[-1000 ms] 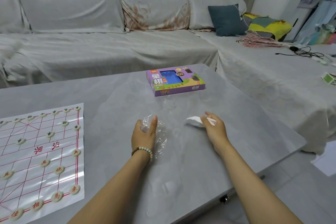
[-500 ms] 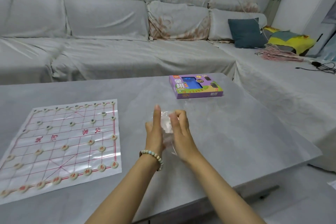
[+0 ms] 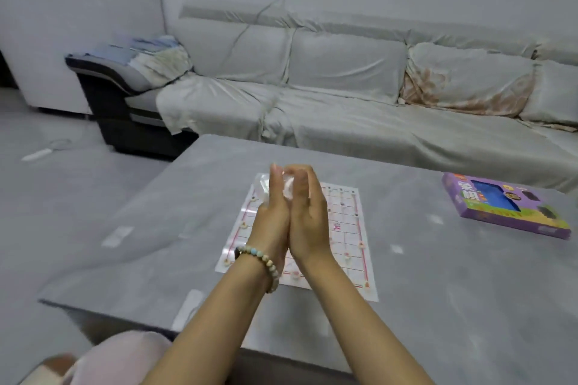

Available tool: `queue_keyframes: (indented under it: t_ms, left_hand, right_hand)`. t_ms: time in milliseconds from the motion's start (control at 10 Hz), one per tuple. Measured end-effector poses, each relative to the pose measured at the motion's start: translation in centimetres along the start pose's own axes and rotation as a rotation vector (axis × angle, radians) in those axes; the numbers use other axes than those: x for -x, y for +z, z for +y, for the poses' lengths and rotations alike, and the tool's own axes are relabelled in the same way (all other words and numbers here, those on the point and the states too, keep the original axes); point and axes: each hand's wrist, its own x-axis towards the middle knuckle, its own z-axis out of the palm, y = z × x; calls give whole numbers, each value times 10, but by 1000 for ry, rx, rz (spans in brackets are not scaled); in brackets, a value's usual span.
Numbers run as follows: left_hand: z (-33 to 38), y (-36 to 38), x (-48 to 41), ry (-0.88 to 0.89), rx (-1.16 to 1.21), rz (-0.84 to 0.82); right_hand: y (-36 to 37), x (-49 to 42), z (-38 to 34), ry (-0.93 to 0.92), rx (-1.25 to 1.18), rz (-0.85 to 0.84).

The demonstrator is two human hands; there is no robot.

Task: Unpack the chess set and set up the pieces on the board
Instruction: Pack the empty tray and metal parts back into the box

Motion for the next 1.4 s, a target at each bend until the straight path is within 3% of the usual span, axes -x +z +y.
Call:
queue_keyframes:
  t_ms: [100,200,300,400,500,600,700,800,900,1000,1100,1300,1400]
  left_hand:
    - [19,-58,-2,26,103,93]
    - [44,-113,20,200,152,264]
    - [37,-165,24,276,48,501]
    - [28,-225,40,204,31,755]
    - [12,-281,71,150,-83,885]
    - [-21,-337,115,5,-292,834]
    - [-64,-372,157,-173,-541,679]
    - [-106,-387,183,-326,-603,554]
    - [-137,-393,191,-406,-568,529]
    - [-160,-394,189,-400,-574,559]
    - [-170,-392,185,-347,-850,584]
    - [-178,-392,171,-263,-1131,557]
    - [-193,-397,166,-303,-1336,451]
  right_hand:
    - [65,5,-11,128,-29,-228]
    - [125,20,-30,170,-64,-480]
    - [162,34,-21,140,-10,-633]
    - [200,60,-18,158,-81,-706]
    - [218,78,-7,281,-135,-775]
    - [228,88,10,355,-102,-778]
    - [232,99,31,383,-20,-792]
    - [230,113,44,430,7,-813]
    - [228,115,48,440,-8,-781]
    - [225,114,49,422,-23,-772]
    - [226,115,51,421,-36,-773]
    - [226,115,58,386,-24,-788]
    - [227,114,60,391,-36,-782]
